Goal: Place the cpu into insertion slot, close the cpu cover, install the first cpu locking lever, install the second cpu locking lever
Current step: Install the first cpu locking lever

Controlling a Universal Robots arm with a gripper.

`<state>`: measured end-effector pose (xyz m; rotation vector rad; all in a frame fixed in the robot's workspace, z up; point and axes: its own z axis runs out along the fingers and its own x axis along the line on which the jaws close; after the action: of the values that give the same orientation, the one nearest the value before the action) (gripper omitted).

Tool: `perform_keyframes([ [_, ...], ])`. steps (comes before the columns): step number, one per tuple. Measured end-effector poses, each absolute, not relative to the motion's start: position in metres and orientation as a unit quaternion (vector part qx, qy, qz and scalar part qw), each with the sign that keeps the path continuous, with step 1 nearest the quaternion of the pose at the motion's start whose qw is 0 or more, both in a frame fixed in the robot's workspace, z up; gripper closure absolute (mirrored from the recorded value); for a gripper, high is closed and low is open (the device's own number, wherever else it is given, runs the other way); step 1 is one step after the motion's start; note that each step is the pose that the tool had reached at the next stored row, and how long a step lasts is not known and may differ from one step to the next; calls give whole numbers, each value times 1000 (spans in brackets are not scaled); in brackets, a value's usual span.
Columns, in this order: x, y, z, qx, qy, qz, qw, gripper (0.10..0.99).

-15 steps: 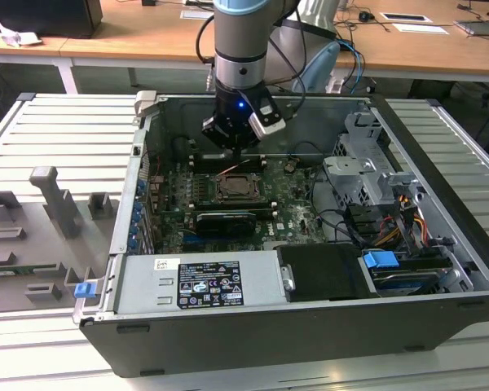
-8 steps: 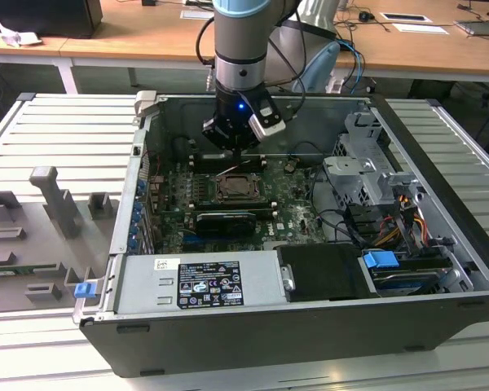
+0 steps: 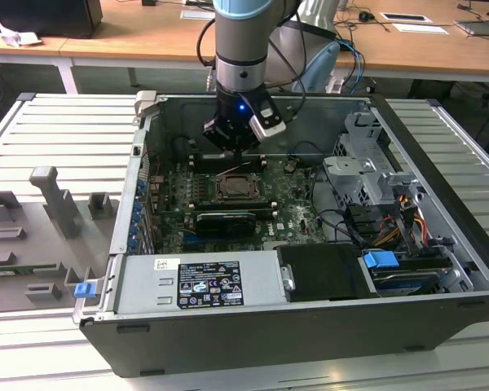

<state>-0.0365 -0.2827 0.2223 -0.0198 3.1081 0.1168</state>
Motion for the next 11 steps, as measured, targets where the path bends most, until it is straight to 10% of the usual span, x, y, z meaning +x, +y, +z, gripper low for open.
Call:
perform_keyframes([
  [11, -25, -281, 215, -15, 999, 38, 15, 980],
])
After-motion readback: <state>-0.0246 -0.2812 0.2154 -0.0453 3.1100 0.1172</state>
